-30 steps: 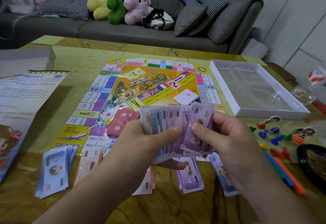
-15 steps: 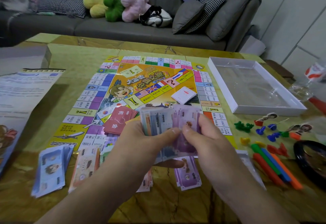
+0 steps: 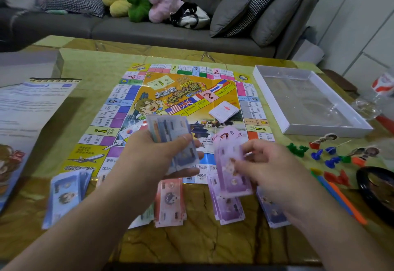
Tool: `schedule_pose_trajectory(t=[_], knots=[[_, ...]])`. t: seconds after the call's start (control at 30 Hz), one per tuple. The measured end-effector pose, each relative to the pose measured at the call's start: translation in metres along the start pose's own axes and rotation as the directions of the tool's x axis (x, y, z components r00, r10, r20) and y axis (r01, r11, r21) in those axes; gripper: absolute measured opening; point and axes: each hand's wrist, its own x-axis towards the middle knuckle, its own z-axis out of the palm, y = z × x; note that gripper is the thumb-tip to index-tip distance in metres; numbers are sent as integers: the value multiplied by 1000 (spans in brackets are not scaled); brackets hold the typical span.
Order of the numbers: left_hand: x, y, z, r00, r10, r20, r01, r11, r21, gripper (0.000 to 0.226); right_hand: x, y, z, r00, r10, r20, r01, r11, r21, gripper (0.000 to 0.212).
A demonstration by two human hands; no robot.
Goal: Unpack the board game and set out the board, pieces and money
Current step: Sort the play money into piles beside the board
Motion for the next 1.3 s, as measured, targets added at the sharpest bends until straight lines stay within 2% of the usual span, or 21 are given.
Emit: schedule_pose_trajectory(t=[0.07, 0.17, 0.3, 0.33, 0.37, 0.4, 0.43, 0.5, 0.53, 0.57, 0.6, 0.67, 0.77, 0.97, 1.1, 1.17, 1.3], knots=[[2, 3, -4, 1000, -3, -2, 3, 1000, -30, 25, -2, 7, 9, 999, 22, 42, -14, 980, -201, 12], [-1, 3, 0, 997, -41, 61, 46, 996, -79, 27, -8, 14, 28, 999, -18, 40, 35, 885, -464, 19], [-7, 2, 6, 988, -57, 146, 76, 989, -127, 28, -22, 10, 43, 994, -100, 45, 97, 607, -789, 51], [-7, 1, 6, 986, -55, 156, 77, 988, -135, 28, -24, 9, 44, 991, -130, 43, 108, 546, -831, 53], [-8, 1, 6, 985, -56, 164, 79, 987, -138, 28, -24, 8, 41, 987, -152, 43, 118, 530, -839, 50], [-8, 1, 7, 983, -58, 174, 82, 987, -136, 28, -22, 6, 36, 985, -171, 31, 126, 581, -804, 42], [-9, 0, 7, 981, -61, 186, 86, 988, -129, 28, -18, 7, 29, 981, -195, 9, 142, 677, -722, 33], [-9, -2, 7, 975, -68, 210, 92, 990, -109, 27, -10, 9, 15, 971, -240, -18, 217, 903, -371, 25], [-10, -3, 7, 972, -71, 223, 93, 991, -92, 26, -7, 7, 9, 967, -255, 10, 254, 959, -123, 23], [-10, -5, 8, 968, -77, 238, 96, 993, -70, 24, -6, 5, 5, 958, -278, 65, 271, 958, 97, 23], [-11, -6, 9, 963, -83, 258, 100, 994, -50, 21, -5, 3, 3, 946, -307, 103, 278, 934, 223, 24], [-14, -9, 14, 951, -93, 293, 109, 993, -39, 17, -5, 5, 3, 918, -383, 105, 350, 905, 241, 28], [-15, -12, 17, 946, -104, 307, 132, 989, -70, 19, -2, 5, 7, 906, -422, 34, 411, 895, 175, 13], [-17, -4, 21, 933, -133, 333, 200, 964, -176, 30, 3, 8, -2, 960, -281, -18, 278, 938, 205, 3], [-17, -5, 20, 957, -90, 275, 118, 989, -87, 27, 2, 7, 0, 972, -230, 53, 203, 930, 308, 12], [-17, -6, 19, 966, -74, 248, 91, 994, -56, 28, 1, 6, 1, 974, -220, 58, 190, 927, 324, 16], [-18, -5, 20, 970, -72, 234, 95, 992, -88, 24, 3, 6, 0, 974, -223, -34, 223, 928, 299, 16]])
